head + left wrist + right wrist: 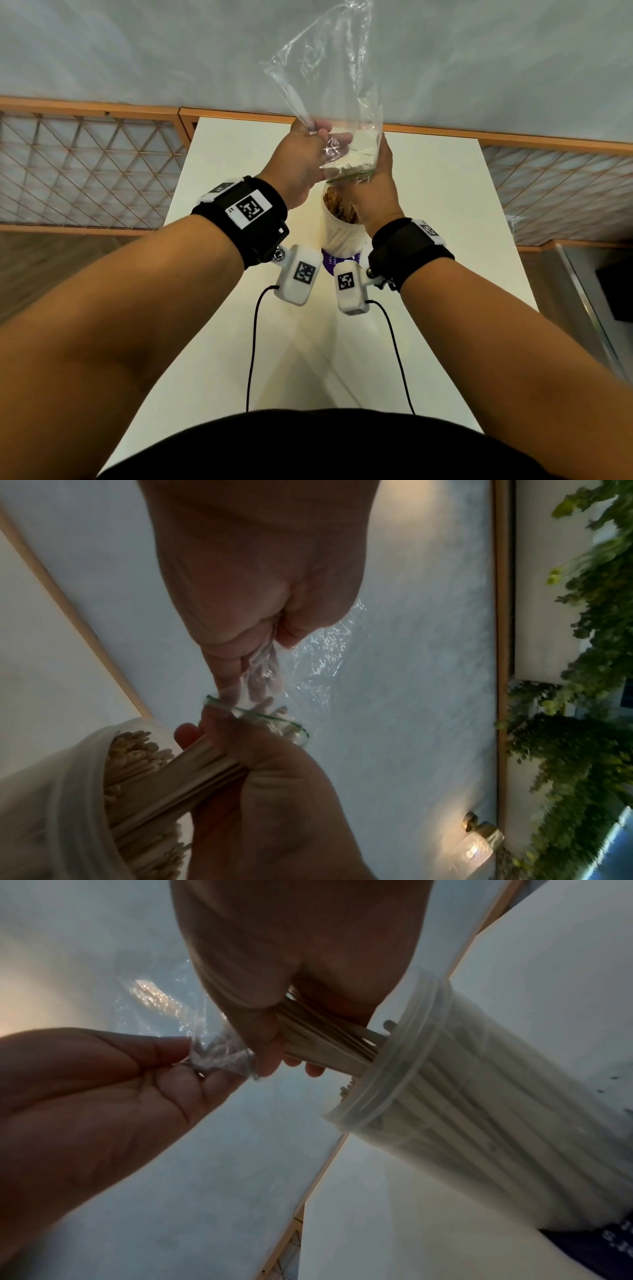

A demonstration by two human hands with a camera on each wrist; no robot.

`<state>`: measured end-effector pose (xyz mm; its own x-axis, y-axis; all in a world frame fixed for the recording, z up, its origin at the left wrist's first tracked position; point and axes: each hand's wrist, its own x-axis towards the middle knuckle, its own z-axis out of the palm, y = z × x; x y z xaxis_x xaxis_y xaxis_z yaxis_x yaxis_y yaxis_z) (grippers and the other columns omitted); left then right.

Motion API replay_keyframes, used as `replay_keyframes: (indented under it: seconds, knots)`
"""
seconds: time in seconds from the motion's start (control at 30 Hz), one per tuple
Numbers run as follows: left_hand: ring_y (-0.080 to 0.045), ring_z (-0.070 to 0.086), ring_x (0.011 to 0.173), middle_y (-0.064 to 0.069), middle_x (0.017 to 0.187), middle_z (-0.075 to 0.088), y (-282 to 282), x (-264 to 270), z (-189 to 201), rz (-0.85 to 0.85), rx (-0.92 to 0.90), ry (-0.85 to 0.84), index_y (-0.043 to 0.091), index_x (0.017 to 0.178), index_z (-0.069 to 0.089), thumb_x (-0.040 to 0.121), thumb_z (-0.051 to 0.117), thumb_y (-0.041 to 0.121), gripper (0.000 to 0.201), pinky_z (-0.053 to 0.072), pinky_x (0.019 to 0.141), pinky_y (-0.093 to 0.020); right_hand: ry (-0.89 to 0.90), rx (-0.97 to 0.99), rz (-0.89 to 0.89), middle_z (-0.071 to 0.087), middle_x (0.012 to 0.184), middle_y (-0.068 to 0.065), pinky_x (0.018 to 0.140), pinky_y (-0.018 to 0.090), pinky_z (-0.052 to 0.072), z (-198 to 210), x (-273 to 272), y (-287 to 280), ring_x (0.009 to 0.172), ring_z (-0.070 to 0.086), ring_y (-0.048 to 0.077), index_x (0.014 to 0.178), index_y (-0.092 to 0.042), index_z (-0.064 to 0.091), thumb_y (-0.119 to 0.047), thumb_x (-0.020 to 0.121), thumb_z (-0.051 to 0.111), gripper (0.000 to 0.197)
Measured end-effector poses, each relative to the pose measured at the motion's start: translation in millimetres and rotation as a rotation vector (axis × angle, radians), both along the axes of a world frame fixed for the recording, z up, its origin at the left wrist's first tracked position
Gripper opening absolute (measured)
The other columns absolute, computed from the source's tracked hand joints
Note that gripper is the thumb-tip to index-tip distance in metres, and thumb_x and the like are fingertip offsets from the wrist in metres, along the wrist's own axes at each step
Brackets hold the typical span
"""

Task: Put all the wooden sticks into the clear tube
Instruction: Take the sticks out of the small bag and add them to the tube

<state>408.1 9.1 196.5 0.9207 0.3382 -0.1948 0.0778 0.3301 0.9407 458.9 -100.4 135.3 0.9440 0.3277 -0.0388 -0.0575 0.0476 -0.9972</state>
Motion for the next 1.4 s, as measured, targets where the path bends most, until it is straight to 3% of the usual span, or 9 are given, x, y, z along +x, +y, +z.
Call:
replay_keyframes:
  seconds: [0.2, 0.3, 0.47, 0.57, 0.63, 0.87, 1.0, 1.23, 1.4]
  knots:
    - [-0.024, 0.063, 0.105, -0.009, 0.109, 0.067, -8.2, 2.3, 2.1, 0.004, -0.13, -0.036, 0.018, 0.102, 0.044, 0.104, 0.03, 0.015, 0.014, 0.053, 0.08, -0.045, -0.072, -0.42, 0.055, 0.07, 0.106, -0.004, 0.082, 0.028, 0.052, -19.7, 2.5, -3.3, 0.093, 0.066, 0.006, 0.138, -0.008, 0.045, -0.038, 0.051, 0.078, 0.098]
    - [-0.023, 0.064, 0.1, -0.008, 0.107, 0.068, -7.0, 3.2, 2.7, 0.055, -0.12, -0.05, 0.018, 0.101, 0.043, 0.104, 0.031, 0.015, 0.013, 0.052, 0.076, -0.041, -0.141, -0.32, -0.047, 0.064, 0.117, -0.003, 0.09, 0.024, 0.051, -11.1, 2.3, -6.0, 0.101, 0.061, 0.007, 0.149, -0.016, 0.025, -0.018, 0.07, 0.08, 0.096]
    - [-0.024, 0.065, 0.1, -0.006, 0.106, 0.069, 12.9, -0.6, 4.6, 0.2, -0.109, -0.064, 0.021, 0.098, 0.041, 0.103, 0.029, 0.013, 0.015, 0.052, 0.076, -0.039, -0.341, -0.334, -0.137, 0.055, 0.07, -0.006, 0.078, 0.01, 0.046, -1.7, 1.1, -14.9, 0.069, 0.056, 0.002, 0.147, -0.024, 0.03, -0.013, 0.084, 0.067, 0.073]
    - [-0.022, 0.065, 0.095, -0.006, 0.107, 0.069, 24.3, -4.6, 0.0, 0.279, -0.141, -0.046, 0.02, 0.098, 0.04, 0.103, 0.029, 0.014, 0.014, 0.052, 0.08, -0.041, -0.533, -0.549, -0.054, 0.065, 0.094, 0.004, 0.09, 0.033, 0.047, -3.5, 2.0, -15.7, 0.092, 0.06, 0.017, 0.116, -0.013, 0.064, -0.02, 0.095, 0.054, 0.024]
    - [-0.021, 0.066, 0.095, -0.005, 0.106, 0.069, 30.3, -8.4, -3.6, 0.301, -0.155, -0.044, 0.021, 0.097, 0.04, 0.104, 0.029, 0.015, 0.014, 0.052, 0.082, -0.041, -0.622, -0.729, 0.039, 0.063, 0.104, 0.01, 0.088, 0.033, 0.044, -9.8, 3.2, -17.1, 0.1, 0.057, 0.025, 0.106, -0.008, 0.068, -0.026, 0.099, 0.047, 0.027]
    - [-0.022, 0.067, 0.097, -0.006, 0.11, 0.069, 49.4, -17.1, -12.9, 0.347, -0.17, -0.046, 0.02, 0.098, 0.04, 0.103, 0.029, 0.015, 0.013, 0.052, 0.083, -0.043, -0.631, -0.829, 0.3, 0.035, 0.152, 0.005, 0.118, 0.034, 0.019, -10.0, 5.7, -30.4, 0.143, 0.027, 0.02, 0.142, -0.018, 0.043, -0.036, 0.098, 0.049, 0.049]
    - [-0.023, 0.068, 0.097, -0.007, 0.108, 0.07, 54.9, -21.6, -17.8, 0.381, -0.202, -0.042, 0.02, 0.099, 0.042, 0.102, 0.03, 0.014, 0.014, 0.053, 0.083, -0.044, -0.705, -0.756, 0.105, 0.031, 0.155, 0.006, 0.121, 0.037, 0.014, -5.5, -12.1, -48.9, 0.145, 0.022, 0.019, 0.148, -0.01, 0.03, -0.026, 0.101, 0.035, 0.049]
    - [-0.023, 0.068, 0.093, -0.008, 0.104, 0.07, 39.5, -23.8, -23.7, 0.334, -0.202, -0.019, 0.019, 0.095, 0.041, 0.102, 0.029, 0.012, 0.016, 0.052, 0.084, -0.042, -0.803, -1.275, 0.46, 0.018, 0.159, 0.008, 0.119, 0.04, 0.0, -27.1, -19.4, -46.4, 0.148, 0.012, 0.023, 0.149, -0.009, 0.027, -0.042, 0.103, 0.025, 0.057]
    - [-0.024, 0.067, 0.094, -0.008, 0.105, 0.069, 35.6, -27.9, -27.9, 0.299, -0.209, -0.027, 0.019, 0.095, 0.042, 0.102, 0.03, 0.013, 0.015, 0.051, 0.083, -0.04, -0.869, -1.047, 0.326, 0.03, 0.156, 0.003, 0.118, 0.039, 0.01, -18.0, -19.4, -46.2, 0.146, 0.021, 0.022, 0.149, -0.018, 0.028, -0.027, 0.102, 0.035, 0.049]
